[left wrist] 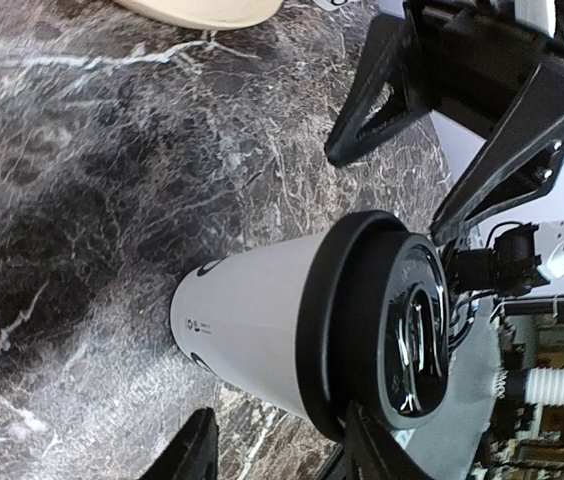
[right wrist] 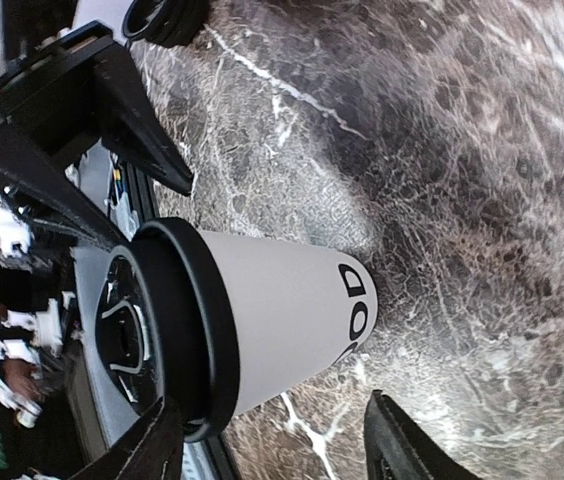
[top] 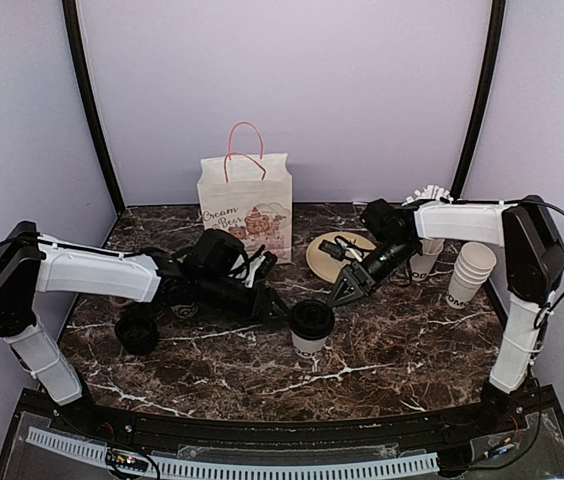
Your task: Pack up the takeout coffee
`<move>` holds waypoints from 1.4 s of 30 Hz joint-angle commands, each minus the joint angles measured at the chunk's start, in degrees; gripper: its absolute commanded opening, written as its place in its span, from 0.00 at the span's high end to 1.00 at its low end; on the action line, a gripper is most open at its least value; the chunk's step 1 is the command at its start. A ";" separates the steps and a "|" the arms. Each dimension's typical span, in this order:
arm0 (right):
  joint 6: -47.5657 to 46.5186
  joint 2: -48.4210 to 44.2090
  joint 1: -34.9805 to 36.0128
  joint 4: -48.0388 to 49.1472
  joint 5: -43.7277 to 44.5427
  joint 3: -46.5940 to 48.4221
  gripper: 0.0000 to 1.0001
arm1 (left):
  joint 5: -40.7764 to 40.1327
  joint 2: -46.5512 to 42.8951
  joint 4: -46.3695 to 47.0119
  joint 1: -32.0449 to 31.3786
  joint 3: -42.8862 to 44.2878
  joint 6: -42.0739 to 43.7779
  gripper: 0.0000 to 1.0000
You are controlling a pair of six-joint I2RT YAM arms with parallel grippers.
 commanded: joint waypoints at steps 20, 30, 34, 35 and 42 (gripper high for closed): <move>-25.51 -16.31 13.71 0.68 34.02 6.21 0.12 | -34.27 -16.73 -13.41 0.90 7.47 22.05 0.25; -29.81 -11.46 22.12 -2.27 36.43 7.25 0.04 | -35.10 -21.47 -11.90 3.14 2.84 19.34 0.22; -29.74 -9.66 22.78 -2.86 37.79 7.96 0.04 | -34.95 -22.47 -11.87 3.53 1.64 19.08 0.22; -29.67 -9.05 22.78 -3.19 37.92 8.25 0.04 | -34.95 -22.61 -11.85 3.58 1.43 19.03 0.22; -27.70 -5.55 22.86 -4.43 38.09 10.42 0.11 | -34.01 -22.97 -11.43 4.37 0.60 18.49 0.22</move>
